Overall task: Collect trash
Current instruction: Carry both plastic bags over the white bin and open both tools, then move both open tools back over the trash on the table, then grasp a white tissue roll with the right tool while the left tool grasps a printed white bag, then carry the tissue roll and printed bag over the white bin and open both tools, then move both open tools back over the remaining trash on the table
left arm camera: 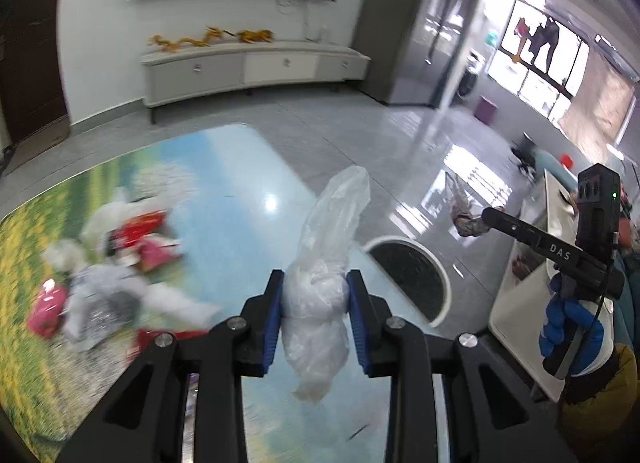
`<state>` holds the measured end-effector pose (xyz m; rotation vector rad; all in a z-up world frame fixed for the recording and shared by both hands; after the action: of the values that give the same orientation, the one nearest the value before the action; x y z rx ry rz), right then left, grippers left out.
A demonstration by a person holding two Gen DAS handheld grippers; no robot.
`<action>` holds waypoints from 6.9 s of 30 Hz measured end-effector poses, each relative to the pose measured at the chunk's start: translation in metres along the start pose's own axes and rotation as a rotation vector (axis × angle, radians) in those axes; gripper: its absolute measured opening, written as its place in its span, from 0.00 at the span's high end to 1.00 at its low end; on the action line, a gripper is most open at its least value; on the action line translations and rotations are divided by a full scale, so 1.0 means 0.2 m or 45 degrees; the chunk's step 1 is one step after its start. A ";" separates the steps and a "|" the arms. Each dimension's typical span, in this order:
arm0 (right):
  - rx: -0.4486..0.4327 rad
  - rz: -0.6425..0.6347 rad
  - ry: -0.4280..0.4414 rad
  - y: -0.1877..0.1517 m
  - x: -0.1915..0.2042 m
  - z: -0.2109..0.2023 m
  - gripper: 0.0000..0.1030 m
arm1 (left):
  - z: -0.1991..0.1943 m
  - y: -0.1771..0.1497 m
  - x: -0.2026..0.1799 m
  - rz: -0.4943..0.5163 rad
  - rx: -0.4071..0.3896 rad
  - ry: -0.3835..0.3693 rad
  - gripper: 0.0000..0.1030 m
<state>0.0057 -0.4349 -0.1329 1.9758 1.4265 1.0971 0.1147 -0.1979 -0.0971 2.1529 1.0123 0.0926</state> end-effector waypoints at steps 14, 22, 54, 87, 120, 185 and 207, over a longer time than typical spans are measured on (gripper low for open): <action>0.083 0.238 -0.108 -0.11 -0.58 0.12 0.90 | 0.74 0.29 -0.63 0.110 0.189 -0.226 0.69; 0.131 0.311 -0.192 -0.18 -0.76 0.20 0.72 | 0.83 0.31 -0.65 0.045 0.200 -0.293 0.43; -0.136 -0.157 -0.024 0.23 0.29 -0.28 0.72 | -0.46 -0.05 0.29 -0.074 -0.234 0.160 0.43; 0.429 -0.452 0.342 -0.08 1.02 0.78 0.57 | -0.08 -0.32 1.08 -0.104 0.068 0.205 0.43; 0.441 -0.550 0.545 -0.22 1.14 0.61 0.85 | -0.50 -0.56 0.89 -0.099 -0.044 0.248 0.83; 0.042 -0.016 -0.129 0.02 -0.18 -0.10 0.60 | -0.11 0.07 -0.27 0.184 -0.200 0.291 0.44; -0.005 -0.405 0.066 0.10 0.91 -0.10 0.54 | -0.87 -0.31 0.39 -0.074 -0.454 0.459 0.36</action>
<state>0.0268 -0.2734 -0.0453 1.6534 1.6930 1.0098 0.0667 -0.0157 -0.0311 1.8123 1.1586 0.6059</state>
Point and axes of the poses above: each gripper's, at about its wrist camera, not at the fingertips, and z roughly the way its jaws point, x to its left, y to its top, the point moved 4 cm from there along z, roughly the way its jaws point, and after that the axes turned 3 degrees about -y, right-handed, at the moved point
